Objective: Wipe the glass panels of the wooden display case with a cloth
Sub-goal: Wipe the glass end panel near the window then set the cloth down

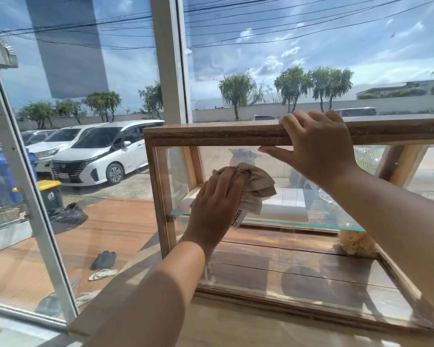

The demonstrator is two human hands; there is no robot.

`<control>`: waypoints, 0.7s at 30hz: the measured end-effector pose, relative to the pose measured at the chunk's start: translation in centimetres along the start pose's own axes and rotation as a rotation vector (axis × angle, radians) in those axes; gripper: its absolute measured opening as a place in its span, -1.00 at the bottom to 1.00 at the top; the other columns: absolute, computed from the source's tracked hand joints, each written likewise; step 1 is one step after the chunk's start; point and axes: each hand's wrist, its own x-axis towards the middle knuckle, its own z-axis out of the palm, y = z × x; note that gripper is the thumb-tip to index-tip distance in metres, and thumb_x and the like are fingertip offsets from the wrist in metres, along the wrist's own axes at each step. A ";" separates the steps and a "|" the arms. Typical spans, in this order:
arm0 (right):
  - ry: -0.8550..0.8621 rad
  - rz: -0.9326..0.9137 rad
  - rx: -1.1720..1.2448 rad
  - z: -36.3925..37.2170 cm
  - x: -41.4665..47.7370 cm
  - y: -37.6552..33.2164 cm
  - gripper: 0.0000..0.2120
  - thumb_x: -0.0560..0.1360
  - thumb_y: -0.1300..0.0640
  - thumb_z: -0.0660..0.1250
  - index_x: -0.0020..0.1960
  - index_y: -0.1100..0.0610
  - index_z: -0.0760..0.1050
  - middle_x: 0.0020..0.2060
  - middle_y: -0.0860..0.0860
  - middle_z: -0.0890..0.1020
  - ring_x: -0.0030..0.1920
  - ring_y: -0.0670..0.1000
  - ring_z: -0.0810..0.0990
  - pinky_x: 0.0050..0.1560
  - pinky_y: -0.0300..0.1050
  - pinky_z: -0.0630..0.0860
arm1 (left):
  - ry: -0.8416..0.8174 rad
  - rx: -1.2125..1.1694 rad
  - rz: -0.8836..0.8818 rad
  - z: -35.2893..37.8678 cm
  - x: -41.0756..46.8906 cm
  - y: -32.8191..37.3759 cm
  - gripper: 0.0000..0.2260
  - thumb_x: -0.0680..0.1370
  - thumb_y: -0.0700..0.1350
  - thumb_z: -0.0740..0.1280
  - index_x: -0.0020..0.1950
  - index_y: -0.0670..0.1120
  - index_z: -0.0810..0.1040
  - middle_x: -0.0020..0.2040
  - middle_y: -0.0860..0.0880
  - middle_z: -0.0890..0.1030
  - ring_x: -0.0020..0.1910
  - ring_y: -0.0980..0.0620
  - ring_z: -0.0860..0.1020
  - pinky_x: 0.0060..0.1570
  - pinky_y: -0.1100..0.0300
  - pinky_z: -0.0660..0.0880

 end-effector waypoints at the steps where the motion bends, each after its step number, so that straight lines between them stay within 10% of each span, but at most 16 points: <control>1: -0.004 -0.005 -0.001 0.0 0.0 0.0 -0.37 0.54 -0.44 0.11 -0.04 0.14 0.50 -0.25 0.05 0.59 -0.22 0.15 0.57 -0.12 -0.01 0.40 | 0.025 0.055 -0.084 -0.2 -0.6 -1.4 -0.50 0.54 -0.20 0.44 0.42 -0.19 0.32 0.26 -0.25 0.47 0.20 -0.22 0.48 0.18 -0.08 0.52; 8: -0.027 -0.014 -0.021 -0.1 0.1 0.1 -0.40 0.55 -0.41 0.14 -0.03 0.15 0.51 -0.24 0.06 0.60 -0.24 0.15 0.57 -0.15 -0.02 0.43 | 0.093 0.114 -0.597 -1.1 -1.2 -5.4 -0.65 0.62 -0.13 0.18 0.35 -0.26 0.31 0.20 -0.37 0.41 0.15 -0.33 0.41 0.18 -0.19 0.40; 21: -0.053 -0.180 0.046 -0.9 -0.9 4.0 -0.43 0.58 -0.32 0.09 0.13 0.18 0.48 -0.14 0.12 0.63 -0.22 0.19 0.63 -0.25 0.02 0.52 | 0.196 0.072 -0.022 1.6 3.5 2.8 -0.73 0.62 -0.13 0.36 0.31 -0.13 0.50 0.17 -0.17 0.40 0.02 -0.20 0.49 0.02 -0.07 0.50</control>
